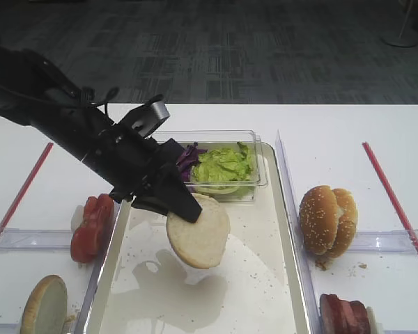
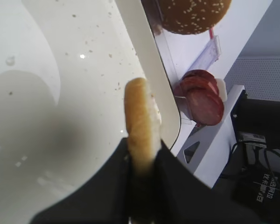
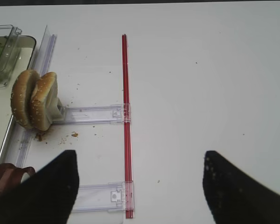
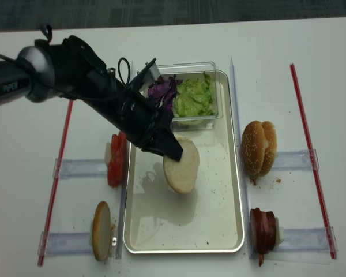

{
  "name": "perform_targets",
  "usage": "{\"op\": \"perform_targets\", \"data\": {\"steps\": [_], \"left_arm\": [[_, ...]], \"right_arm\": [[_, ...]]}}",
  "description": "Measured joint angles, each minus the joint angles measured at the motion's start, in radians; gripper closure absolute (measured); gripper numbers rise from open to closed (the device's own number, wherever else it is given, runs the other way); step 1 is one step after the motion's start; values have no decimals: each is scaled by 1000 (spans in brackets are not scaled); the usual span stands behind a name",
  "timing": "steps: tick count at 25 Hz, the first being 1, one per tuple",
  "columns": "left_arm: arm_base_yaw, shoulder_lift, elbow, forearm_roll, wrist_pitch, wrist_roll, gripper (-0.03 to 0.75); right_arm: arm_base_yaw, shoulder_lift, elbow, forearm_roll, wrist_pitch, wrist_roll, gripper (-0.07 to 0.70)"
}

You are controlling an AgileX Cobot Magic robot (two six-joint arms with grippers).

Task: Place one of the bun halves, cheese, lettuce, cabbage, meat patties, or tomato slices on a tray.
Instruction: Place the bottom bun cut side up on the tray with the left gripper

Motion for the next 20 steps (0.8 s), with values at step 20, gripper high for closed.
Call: {"op": "perform_targets", "data": {"steps": [20], "left_arm": [[14,119,8,-48,-12,4,677]], "right_arm": [[0,0,0,0,0,0,61]]}}
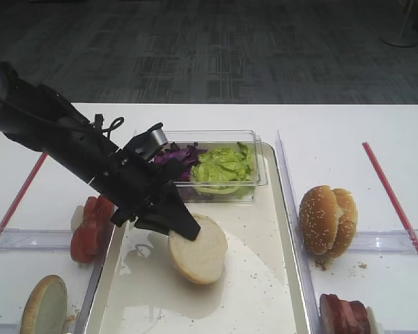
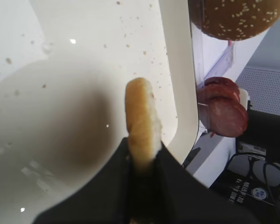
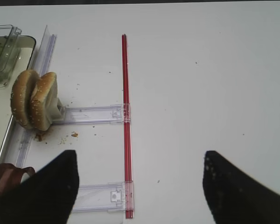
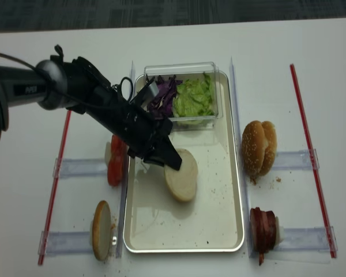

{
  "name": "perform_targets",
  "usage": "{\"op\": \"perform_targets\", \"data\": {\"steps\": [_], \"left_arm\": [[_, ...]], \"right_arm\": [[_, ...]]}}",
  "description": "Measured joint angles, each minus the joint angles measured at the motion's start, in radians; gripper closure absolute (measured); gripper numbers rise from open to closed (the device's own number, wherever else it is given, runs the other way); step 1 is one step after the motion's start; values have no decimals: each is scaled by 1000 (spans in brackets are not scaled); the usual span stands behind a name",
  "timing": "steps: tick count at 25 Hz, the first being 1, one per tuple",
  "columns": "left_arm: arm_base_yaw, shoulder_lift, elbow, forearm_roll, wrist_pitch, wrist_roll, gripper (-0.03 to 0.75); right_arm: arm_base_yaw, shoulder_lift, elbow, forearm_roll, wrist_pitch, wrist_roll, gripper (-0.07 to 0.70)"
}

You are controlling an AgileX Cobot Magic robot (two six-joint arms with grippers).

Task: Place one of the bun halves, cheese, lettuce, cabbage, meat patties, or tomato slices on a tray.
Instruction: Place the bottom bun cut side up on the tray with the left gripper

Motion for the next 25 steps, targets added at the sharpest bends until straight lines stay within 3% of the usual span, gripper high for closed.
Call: {"op": "perform_targets", "data": {"steps": [19,25], "left_arm": [[0,7,0,35,-2,-69,679],[-29,7,0,37,-2,-96,679]], "right_arm": [[0,0,0,0,0,0,61],[0,0,0,0,0,0,61]]}}
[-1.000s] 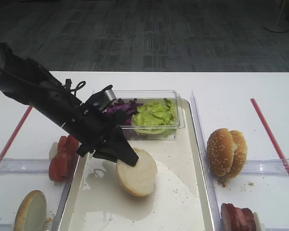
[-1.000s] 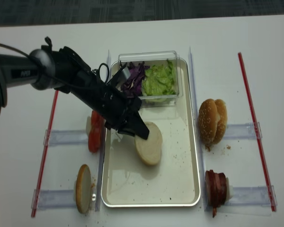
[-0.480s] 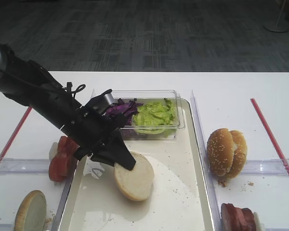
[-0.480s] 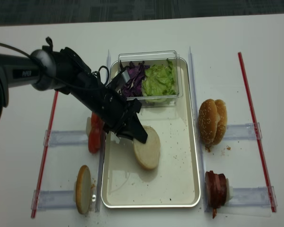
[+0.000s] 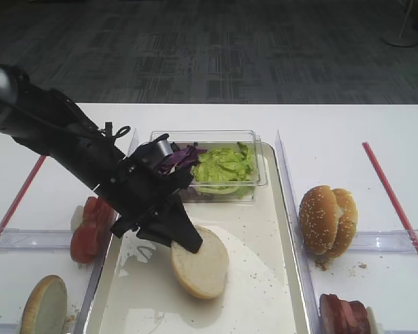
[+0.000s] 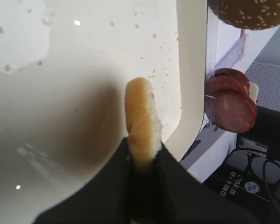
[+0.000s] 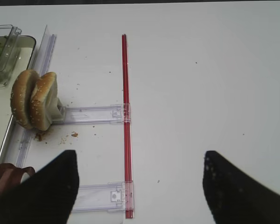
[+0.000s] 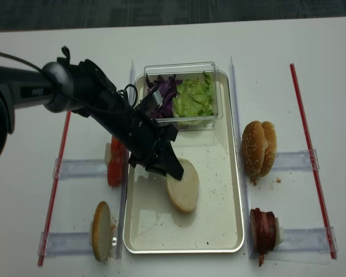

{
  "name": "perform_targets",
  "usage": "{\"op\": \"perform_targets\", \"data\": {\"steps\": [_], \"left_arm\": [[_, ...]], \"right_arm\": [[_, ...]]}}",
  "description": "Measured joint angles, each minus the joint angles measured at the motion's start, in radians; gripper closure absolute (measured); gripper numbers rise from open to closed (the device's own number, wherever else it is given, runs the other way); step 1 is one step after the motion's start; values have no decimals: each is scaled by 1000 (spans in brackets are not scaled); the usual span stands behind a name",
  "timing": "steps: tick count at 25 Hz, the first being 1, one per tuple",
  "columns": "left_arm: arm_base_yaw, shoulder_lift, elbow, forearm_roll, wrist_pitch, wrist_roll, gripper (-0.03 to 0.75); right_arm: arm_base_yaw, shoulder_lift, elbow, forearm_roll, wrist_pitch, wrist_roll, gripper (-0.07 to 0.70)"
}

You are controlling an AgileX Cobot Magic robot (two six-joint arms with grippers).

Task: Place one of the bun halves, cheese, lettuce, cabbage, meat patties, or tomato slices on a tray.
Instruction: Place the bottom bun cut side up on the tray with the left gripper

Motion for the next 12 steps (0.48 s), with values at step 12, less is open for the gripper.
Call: {"op": "perform_targets", "data": {"steps": [12], "left_arm": [[-4,0,0,57,0,-12,680]], "right_arm": [[0,0,0,0,0,0,61]]}}
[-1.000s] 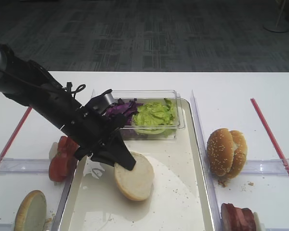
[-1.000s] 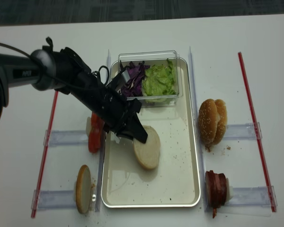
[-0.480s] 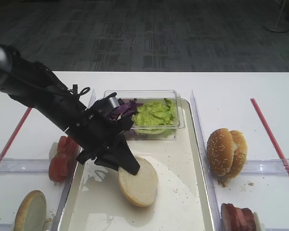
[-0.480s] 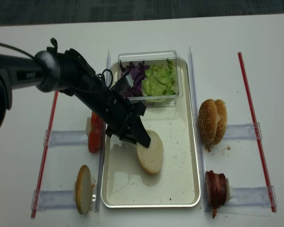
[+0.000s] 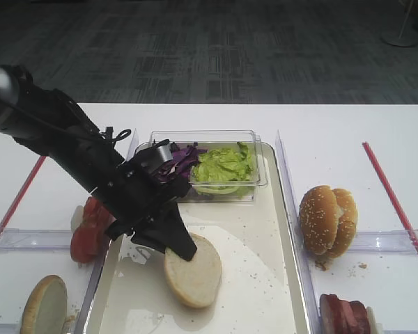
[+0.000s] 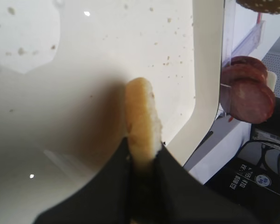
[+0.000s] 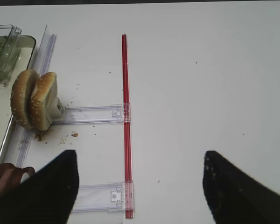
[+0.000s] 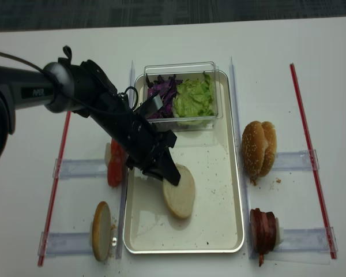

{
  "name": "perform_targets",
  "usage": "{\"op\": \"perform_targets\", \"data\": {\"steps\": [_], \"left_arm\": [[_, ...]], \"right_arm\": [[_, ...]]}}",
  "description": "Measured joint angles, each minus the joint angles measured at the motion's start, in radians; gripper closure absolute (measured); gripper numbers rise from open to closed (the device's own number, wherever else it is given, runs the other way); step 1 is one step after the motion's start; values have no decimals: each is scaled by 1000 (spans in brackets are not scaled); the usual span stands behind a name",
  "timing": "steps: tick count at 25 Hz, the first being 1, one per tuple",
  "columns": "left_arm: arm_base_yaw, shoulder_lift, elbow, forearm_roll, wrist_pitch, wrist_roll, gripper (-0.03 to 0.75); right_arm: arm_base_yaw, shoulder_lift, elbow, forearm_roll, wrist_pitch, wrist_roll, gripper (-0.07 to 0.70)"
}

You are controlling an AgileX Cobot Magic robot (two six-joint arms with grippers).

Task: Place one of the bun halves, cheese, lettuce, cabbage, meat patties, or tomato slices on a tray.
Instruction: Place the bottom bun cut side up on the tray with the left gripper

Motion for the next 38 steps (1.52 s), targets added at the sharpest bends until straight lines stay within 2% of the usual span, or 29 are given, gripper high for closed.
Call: {"op": "perform_targets", "data": {"steps": [15,25,32,38], "left_arm": [[0,0,0,8,0,-14,669],[0,0,0,8,0,-16,472],[0,0,-4,8,0,-16,449],[0,0,-55,18,2,-19,409]], "right_arm": [[0,0,0,0,0,0,61],[0,0,0,0,0,0,61],[0,0,0,0,0,0,61],[0,0,0,0,0,0,61]]}}
